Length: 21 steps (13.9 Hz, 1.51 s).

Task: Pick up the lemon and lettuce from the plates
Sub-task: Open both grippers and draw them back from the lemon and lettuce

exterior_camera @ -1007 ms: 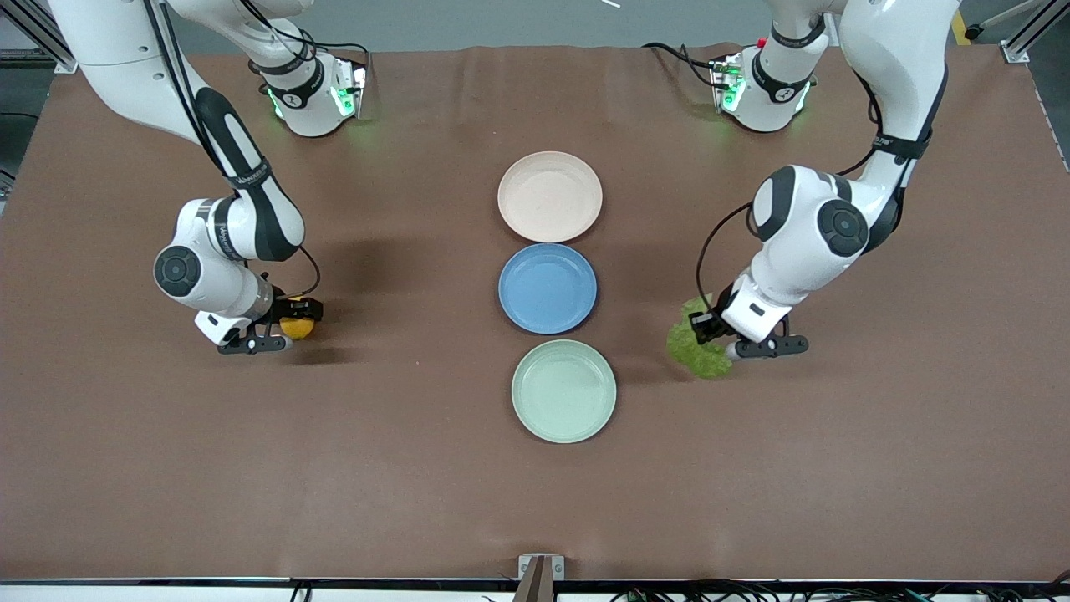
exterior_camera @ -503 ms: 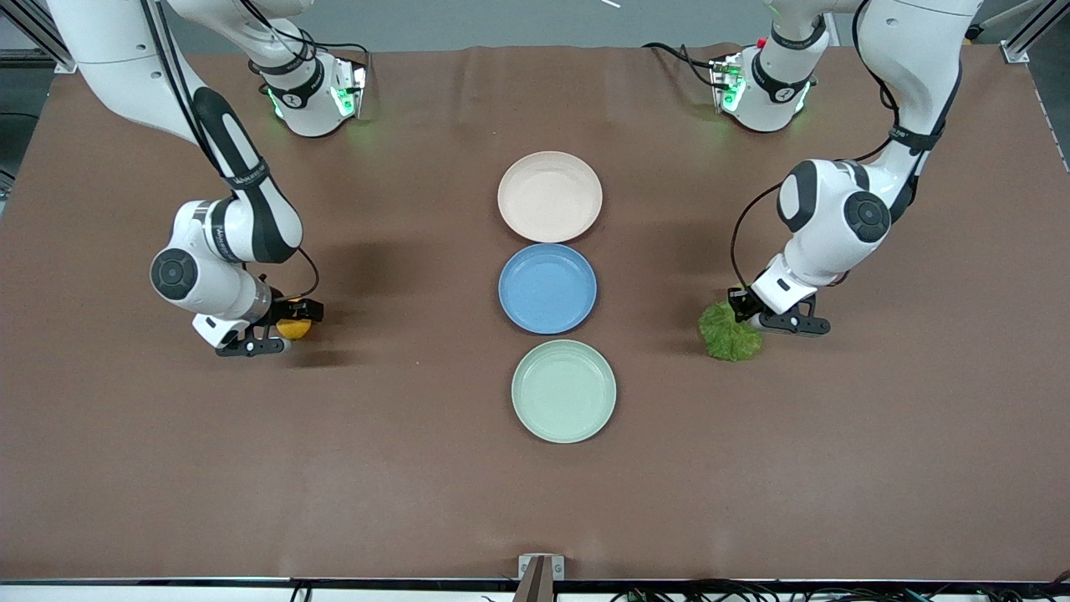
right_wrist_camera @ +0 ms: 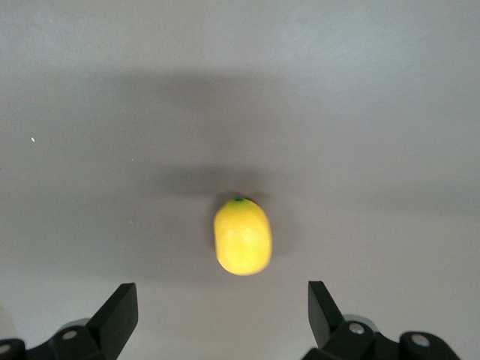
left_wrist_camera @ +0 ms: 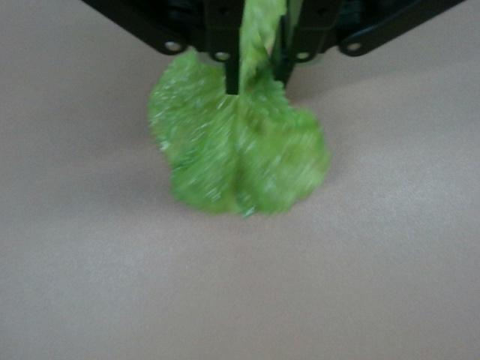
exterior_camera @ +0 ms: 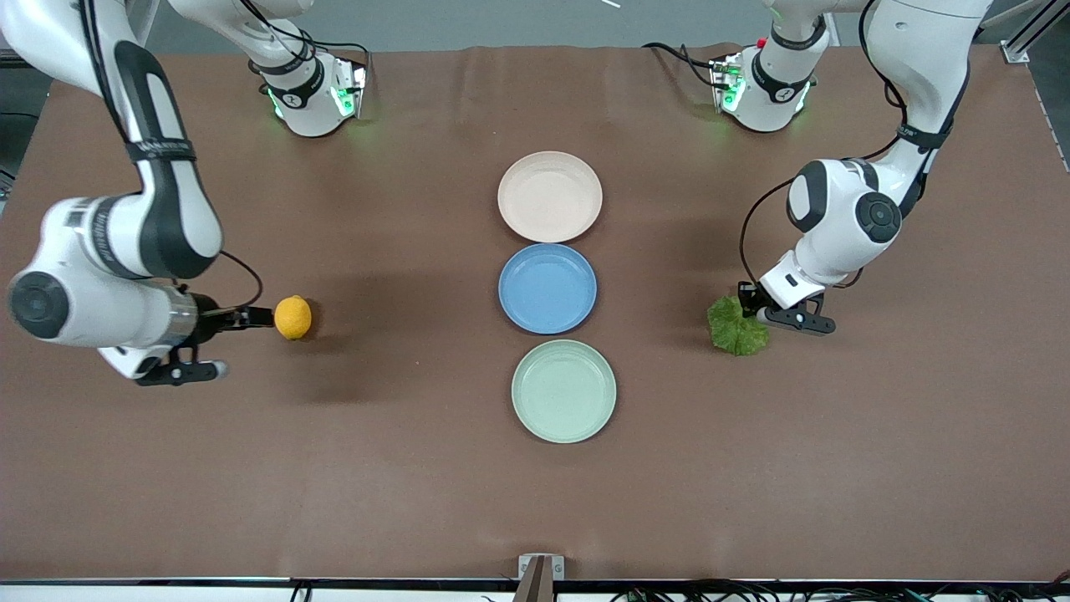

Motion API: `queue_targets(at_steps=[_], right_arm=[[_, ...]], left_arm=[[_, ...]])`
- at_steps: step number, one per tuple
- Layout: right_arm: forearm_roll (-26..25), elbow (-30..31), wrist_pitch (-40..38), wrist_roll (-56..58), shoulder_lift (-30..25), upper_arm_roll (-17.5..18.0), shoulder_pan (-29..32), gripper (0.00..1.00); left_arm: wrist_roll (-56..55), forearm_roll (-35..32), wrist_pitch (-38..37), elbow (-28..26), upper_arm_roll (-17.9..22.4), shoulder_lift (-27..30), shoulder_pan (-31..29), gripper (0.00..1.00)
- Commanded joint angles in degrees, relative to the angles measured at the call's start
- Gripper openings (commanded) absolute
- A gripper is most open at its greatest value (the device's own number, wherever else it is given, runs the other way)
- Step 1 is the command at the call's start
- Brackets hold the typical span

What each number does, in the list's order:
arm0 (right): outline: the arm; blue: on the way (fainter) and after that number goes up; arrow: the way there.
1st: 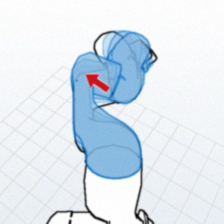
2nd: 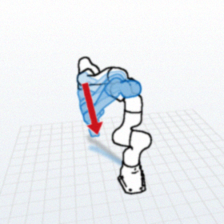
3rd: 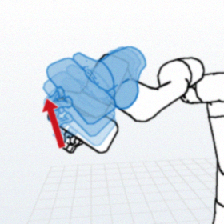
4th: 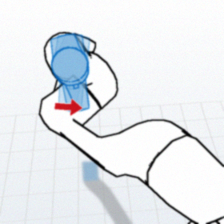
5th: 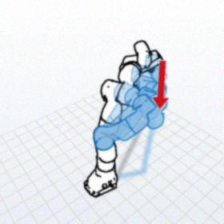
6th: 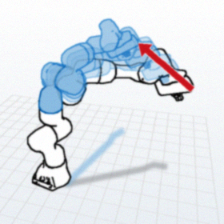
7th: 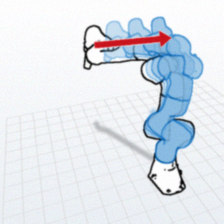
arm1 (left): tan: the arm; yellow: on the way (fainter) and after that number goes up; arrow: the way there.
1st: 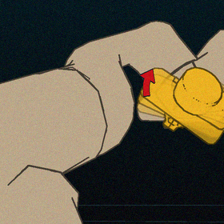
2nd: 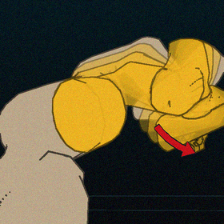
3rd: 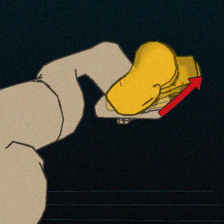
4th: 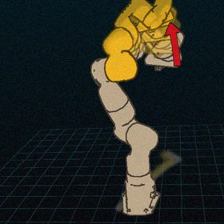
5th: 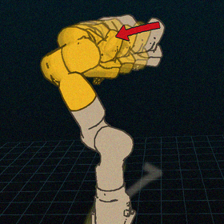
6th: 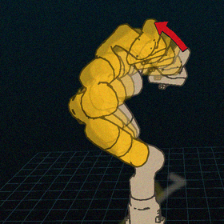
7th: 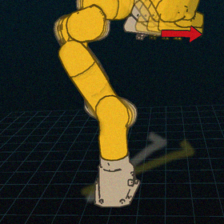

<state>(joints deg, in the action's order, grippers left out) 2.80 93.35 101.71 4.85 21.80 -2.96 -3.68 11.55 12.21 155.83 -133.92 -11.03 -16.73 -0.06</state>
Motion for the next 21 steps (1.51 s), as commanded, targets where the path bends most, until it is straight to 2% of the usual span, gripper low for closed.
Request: queue_targets(at_steps=[1, 4, 6, 8, 10, 12, 14, 15, 17, 21], right_arm=[[-6.2, -8.6, -6.9, 0.9, 0.7, 0.5, 1.4, 1.00], [-6.5, -15.0, -14.6, 0.5, 0.6, 0.5, 2.3, 1.00], [-6.7, -17.5, -15.1, 0.5, 0.7, 0.6, 2.4, 1.00], [-7.2, -19.1, -15.1, 0.3, 0.6, 0.5, 2.0, 1.00], [-6.9, -20.2, -15.0, 0.4, 0.7, 0.5, 2.5, 1.00], [-5.9, -20.1, -15.3, 0.1, 0.2, 0.6, 2.3, 1.00], [-5.9, -19.8, -18.9, 0.0, -0.1, 0.6, 2.0, 1.00], [-5.7, -19.7, -19.6, -0.4, -0.4, 0.7, 2.2, 1.00], [-2.0, -17.5, -20.8, -1.0, -2.7, 0.5, 2.7, 1.00], [-1.2, -17.4, -20.7, -1.0, -3.3, 0.9, 3.1, 1.00]], left_arm=[[0.4, -0.3, -0.3, 0.8, -0.2, 2.3, -0.3, 1.00], [0.1, -0.9, -8.1, 6.0, 0.2, 4.0, -0.5, 1.00], [-2.3, -5.0, -16.7, 11.7, 0.5, 4.3, -1.0, 1.00], [-9.5, -9.6, -26.3, 17.6, 0.1, 5.2, -1.8, 1.00], [-13.1, -11.5, -34.5, 22.7, -0.2, 6.9, -2.0, 1.00], [-14.1, -11.4, -40.7, 25.9, -0.2, 10.8, -2.9, 1.00], [-15.4, -11.4, -45.3, 30.1, 0.2, 13.2, -3.1, 1.00], [-15.4, -11.2, -48.4, 32.9, 0.4, 13.5, -3.2, 1.00], [-15.3, -10.9, -53.6, 38.4, 0.3, 13.5, -4.7, 1.00], [-15.3, -10.9, -61.8, 45.9, 0.4, 13.5, -5.8, 1.00]])
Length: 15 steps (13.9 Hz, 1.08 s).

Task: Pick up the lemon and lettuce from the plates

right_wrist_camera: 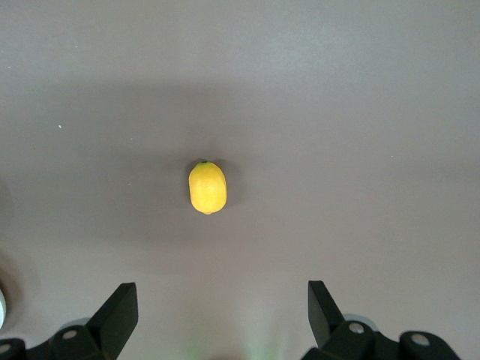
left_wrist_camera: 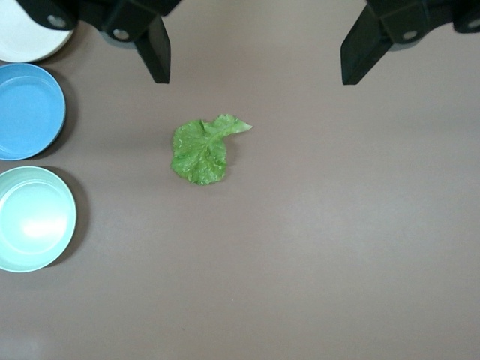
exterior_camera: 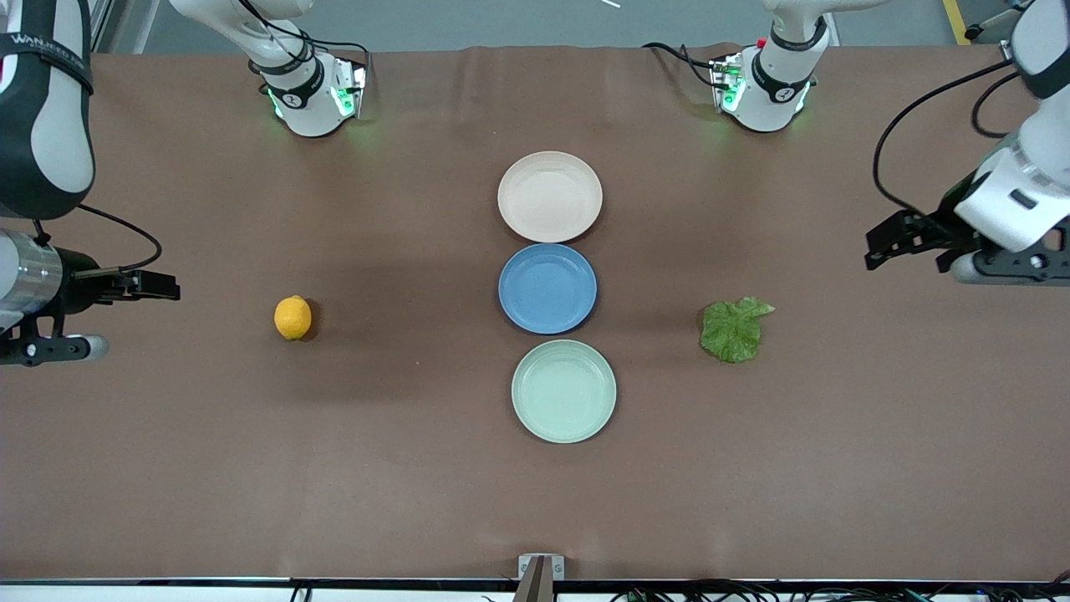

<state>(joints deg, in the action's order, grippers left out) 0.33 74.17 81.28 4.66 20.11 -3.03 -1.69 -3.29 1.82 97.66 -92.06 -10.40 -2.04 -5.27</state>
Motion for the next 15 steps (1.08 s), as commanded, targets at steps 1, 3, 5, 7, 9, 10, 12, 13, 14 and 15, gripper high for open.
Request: queue_targets(at_steps=[1, 3, 5, 7, 9, 10, 12, 13, 14, 15], right_arm=[[1.3, 2.0, -0.3, -0.8, -1.9, 0.9, 1.0, 1.00], [1.3, 7.4, 1.4, -0.8, -6.0, 0.7, 0.9, 1.00], [1.2, 17.3, 7.1, -0.7, -13.6, 0.7, 0.8, 1.00], [1.2, 28.7, 14.0, -0.7, -21.5, 0.7, 0.8, 1.00], [1.2, 33.0, 16.6, -0.7, -24.7, 0.7, 1.4, 1.00], [1.1, 32.9, 16.3, -0.7, -24.9, 0.9, 1.9, 1.00], [0.8, 32.9, 15.9, -0.5, -26.1, 1.1, 2.5, 1.00], [0.5, 32.8, 15.5, -0.4, -26.5, 1.1, 2.7, 1.00], [0.5, 32.6, 15.1, -0.2, -26.6, 1.3, 3.0, 1.00], [0.5, 32.4, 14.9, -0.1, -27.0, 2.3, 4.1, 1.00]], left_arm=[[-0.6, -0.5, -4.4, 5.0, -0.2, -1.4, -0.7, 1.00], [-0.7, -0.7, -4.5, 6.0, -0.3, -1.2, -0.5, 1.00], [-0.8, -1.2, -4.5, 7.4, -0.1, -1.4, -0.5, 1.00], [-0.8, -1.2, -4.5, 7.4, 0.5, -1.4, -1.1, 1.00], [-0.7, -1.2, -4.5, 7.6, 0.6, -1.6, -2.0, 1.00], [-0.7, -1.2, -4.5, 7.6, 0.6, -1.8, -2.1, 1.00], [-0.6, -1.2, -4.5, 7.5, 0.6, -1.9, -2.2, 1.00], [-0.1, -1.1, -4.5, 7.5, 0.6, -1.8, -2.4, 1.00], [-0.3, -1.1, -4.5, 7.5, 0.6, -2.0, -2.4, 1.00], [-0.1, -1.0, -4.5, 7.6, 0.7, -2.1, -2.2, 1.00]])
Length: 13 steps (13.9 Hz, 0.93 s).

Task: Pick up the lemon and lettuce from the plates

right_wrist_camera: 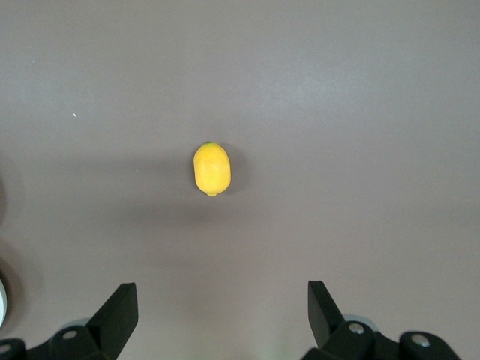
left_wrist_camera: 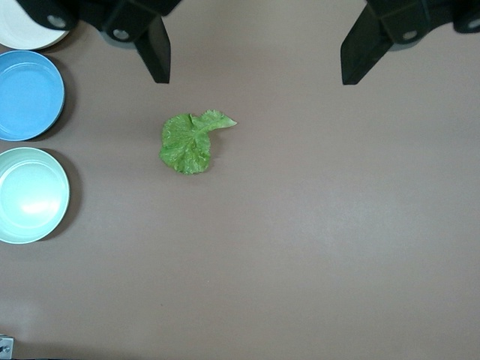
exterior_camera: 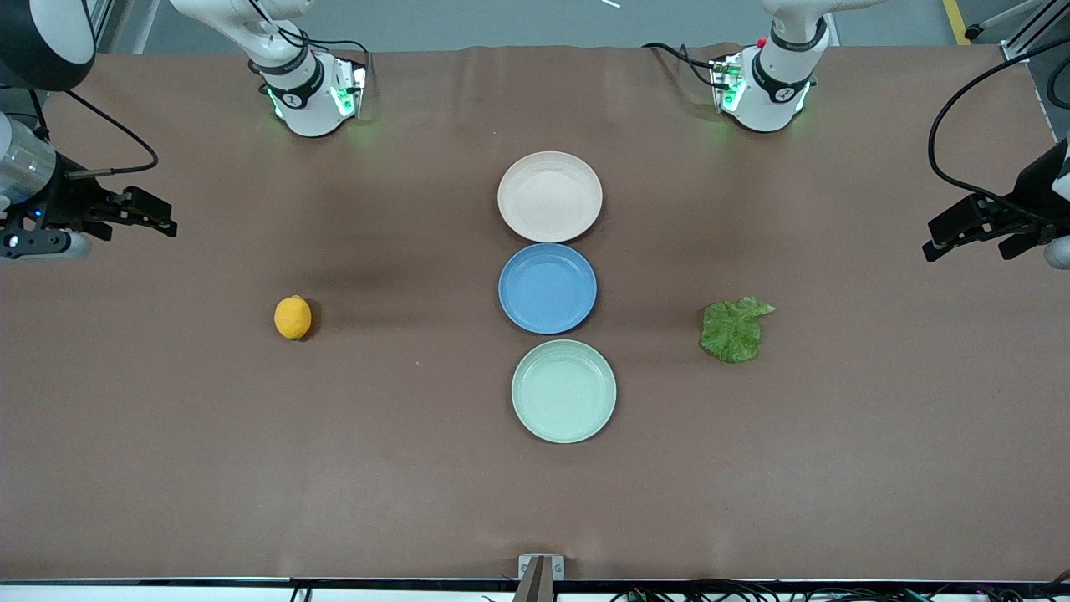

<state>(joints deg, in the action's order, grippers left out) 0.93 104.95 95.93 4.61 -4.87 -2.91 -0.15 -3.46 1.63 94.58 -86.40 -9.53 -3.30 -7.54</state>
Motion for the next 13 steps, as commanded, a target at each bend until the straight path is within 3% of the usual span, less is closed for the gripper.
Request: queue_targets(at_steps=[1, 5, 13], right_arm=[[-0.2, 1.4, -0.1, 0.0, -2.1, 3.1, 3.3, 1.00], [-0.3, -0.2, -1.4, -0.3, -1.9, 3.3, 3.1, 1.00], [0.5, -1.8, -1.3, -0.5, -1.5, 2.9, 2.3, 1.00]], left_arm=[[0.3, -0.8, -1.4, 1.8, 1.0, -0.9, 0.9, 1.00], [0.2, -0.7, -1.4, 1.9, 12.1, -0.8, 11.7, 1.00], [0.5, -0.5, -1.4, 1.9, 12.2, -0.6, 11.5, 1.00]])
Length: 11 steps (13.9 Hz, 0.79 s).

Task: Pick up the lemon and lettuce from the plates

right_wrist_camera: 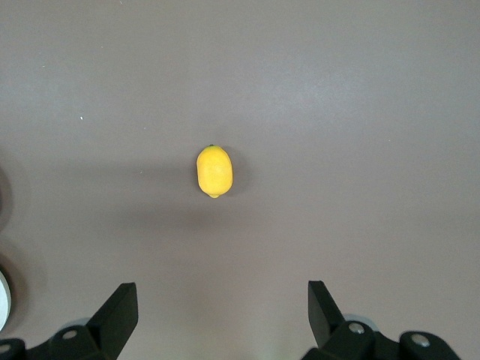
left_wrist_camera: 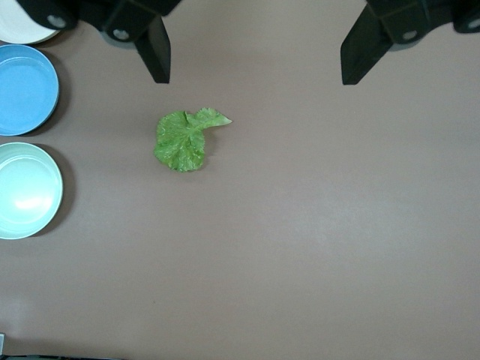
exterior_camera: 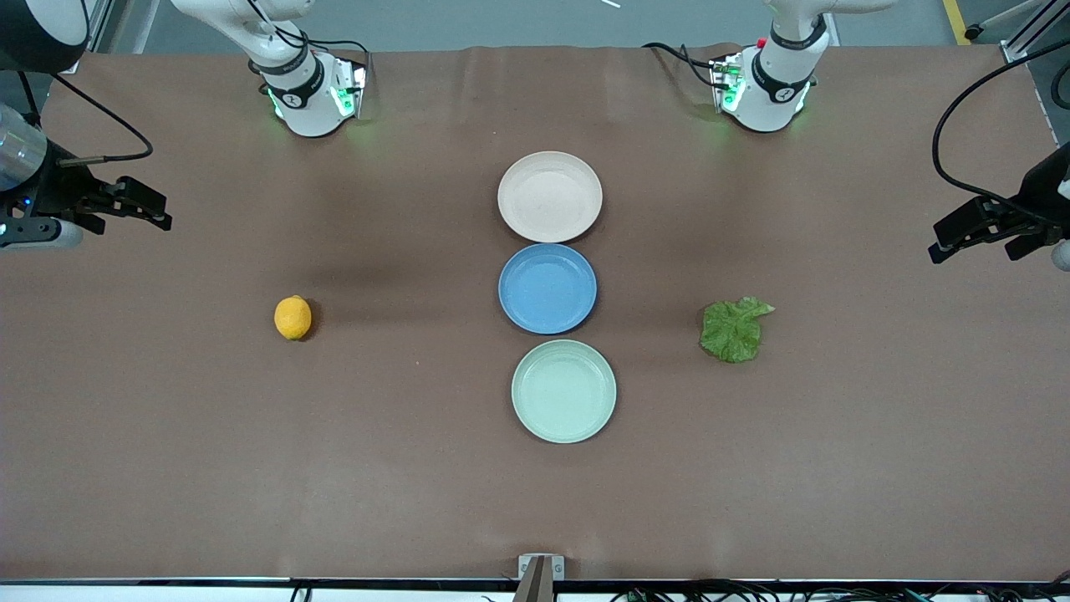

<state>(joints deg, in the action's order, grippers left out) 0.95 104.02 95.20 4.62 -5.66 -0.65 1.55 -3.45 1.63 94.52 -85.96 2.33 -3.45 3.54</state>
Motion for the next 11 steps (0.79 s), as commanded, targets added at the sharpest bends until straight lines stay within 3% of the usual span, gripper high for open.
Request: queue_targets(at_steps=[1, 5, 11], right_arm=[[0.5, -2.8, -0.6, -0.2, -0.1, 0.7, 0.5, 1.00], [0.6, -9.9, -3.5, -0.1, 5.0, 0.7, 0.2, 1.00], [1.0, -7.5, -3.6, 0.0, 4.5, 0.3, -0.3, 1.00]], left_arm=[[0.5, -0.5, -1.4, 1.5, 0.2, -0.3, 0.4, 1.00], [0.6, -0.4, -1.4, 1.5, 0.2, -0.2, 0.4, 1.00], [0.6, -0.4, -1.4, 1.5, 0.2, -0.2, 0.3, 1.00]])
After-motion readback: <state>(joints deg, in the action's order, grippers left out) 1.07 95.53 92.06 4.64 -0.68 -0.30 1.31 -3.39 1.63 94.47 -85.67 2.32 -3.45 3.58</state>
